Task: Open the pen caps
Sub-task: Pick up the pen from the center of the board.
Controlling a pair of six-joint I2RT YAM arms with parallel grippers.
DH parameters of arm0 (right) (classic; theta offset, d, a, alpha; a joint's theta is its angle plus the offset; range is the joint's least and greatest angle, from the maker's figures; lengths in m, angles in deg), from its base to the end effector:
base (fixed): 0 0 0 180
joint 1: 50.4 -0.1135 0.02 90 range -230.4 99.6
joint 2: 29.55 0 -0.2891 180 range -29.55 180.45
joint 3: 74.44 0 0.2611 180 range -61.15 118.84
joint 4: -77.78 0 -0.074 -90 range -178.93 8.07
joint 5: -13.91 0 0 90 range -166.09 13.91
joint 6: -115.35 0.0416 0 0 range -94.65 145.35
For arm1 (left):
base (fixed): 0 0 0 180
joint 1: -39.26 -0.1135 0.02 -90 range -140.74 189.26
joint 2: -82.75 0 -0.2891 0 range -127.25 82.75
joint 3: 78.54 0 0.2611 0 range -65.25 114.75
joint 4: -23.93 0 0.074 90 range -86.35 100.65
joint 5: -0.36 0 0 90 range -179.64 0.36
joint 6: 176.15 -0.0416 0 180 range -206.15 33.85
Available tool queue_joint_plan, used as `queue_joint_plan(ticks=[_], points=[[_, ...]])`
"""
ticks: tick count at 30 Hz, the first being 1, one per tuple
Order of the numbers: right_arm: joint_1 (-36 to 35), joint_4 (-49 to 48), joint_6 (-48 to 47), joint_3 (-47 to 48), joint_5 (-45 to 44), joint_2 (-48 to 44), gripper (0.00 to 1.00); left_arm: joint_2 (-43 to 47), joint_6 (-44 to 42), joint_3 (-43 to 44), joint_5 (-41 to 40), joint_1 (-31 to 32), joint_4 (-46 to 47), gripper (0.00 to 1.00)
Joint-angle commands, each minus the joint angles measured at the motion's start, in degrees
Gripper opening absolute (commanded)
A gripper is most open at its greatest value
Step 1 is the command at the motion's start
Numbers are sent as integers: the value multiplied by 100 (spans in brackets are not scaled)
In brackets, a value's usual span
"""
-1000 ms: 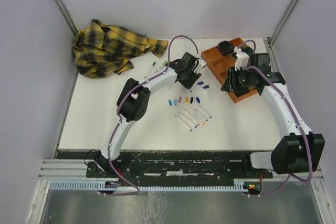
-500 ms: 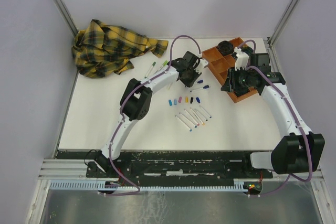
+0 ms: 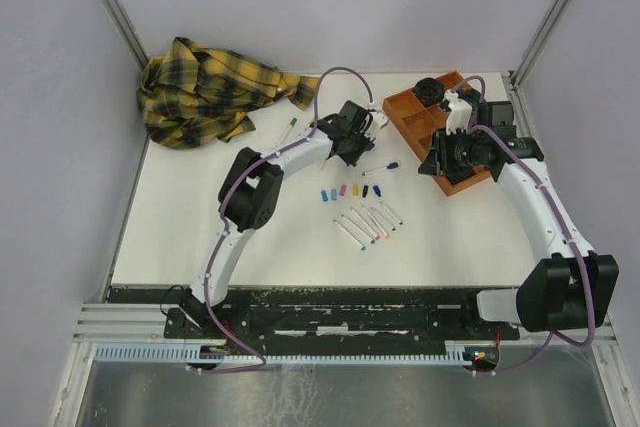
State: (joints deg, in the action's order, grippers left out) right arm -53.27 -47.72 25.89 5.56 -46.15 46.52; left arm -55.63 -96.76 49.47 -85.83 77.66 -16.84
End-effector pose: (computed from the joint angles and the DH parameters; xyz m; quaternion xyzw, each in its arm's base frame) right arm 0.2794 0.0348 0.3270 -0.1056 0.9075 0.2528 0.3185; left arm 0.4414 -0.3534 0.1686 0.4010 0.8530 -0.1103 0.3152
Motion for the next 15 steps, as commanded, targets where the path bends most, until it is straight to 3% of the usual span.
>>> queue_joint_plan(ticks=[1,8,15], points=[[24,-30,-289,51,604,-123,37,1192,467,-1046,-412,-80,1125,3],[29,640,-1263,220,2062,-51,37,3043,1234,-3125,-242,-77,2834,3],[25,660,-1374,187,2754,-144,36,5173,2583,-5861,412,-45,5121,3]])
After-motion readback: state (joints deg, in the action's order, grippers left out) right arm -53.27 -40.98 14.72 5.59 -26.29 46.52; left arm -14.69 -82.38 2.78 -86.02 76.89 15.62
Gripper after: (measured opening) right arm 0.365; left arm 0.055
